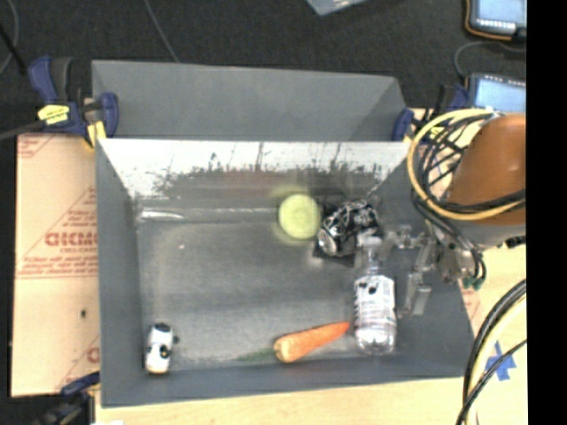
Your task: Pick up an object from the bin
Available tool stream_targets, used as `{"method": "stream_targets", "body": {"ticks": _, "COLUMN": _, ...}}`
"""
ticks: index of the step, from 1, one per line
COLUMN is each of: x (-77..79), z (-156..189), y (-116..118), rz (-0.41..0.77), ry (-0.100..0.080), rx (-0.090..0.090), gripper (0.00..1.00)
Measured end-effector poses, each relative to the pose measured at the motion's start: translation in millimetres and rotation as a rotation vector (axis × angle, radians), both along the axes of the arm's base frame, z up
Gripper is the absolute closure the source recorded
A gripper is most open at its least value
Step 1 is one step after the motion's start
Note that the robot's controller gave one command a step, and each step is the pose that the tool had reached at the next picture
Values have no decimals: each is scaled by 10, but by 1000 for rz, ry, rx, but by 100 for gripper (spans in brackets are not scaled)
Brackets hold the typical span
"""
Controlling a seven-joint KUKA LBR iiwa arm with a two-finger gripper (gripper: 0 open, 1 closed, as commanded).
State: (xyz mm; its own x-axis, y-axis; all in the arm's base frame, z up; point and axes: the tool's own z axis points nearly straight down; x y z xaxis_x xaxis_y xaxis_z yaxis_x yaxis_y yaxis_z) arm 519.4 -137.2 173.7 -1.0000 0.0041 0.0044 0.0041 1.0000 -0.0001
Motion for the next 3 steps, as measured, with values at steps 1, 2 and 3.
{"method": "stream_targets", "body": {"ticks": 1, "x": 19, "z": 46, "y": 6, "rz": 5, "ry": -8, "rx": -2, "gripper": 0}}
{"method": "stream_targets", "body": {"ticks": 2, "x": -28, "z": -572, "y": -134, "rz": 364, "ry": -13, "rx": -3, "gripper": 0}}
{"method": "stream_targets", "body": {"ticks": 3, "x": 60, "z": -870, "y": -85, "rz": 546, "ry": -41, "rx": -3, "gripper": 0}}
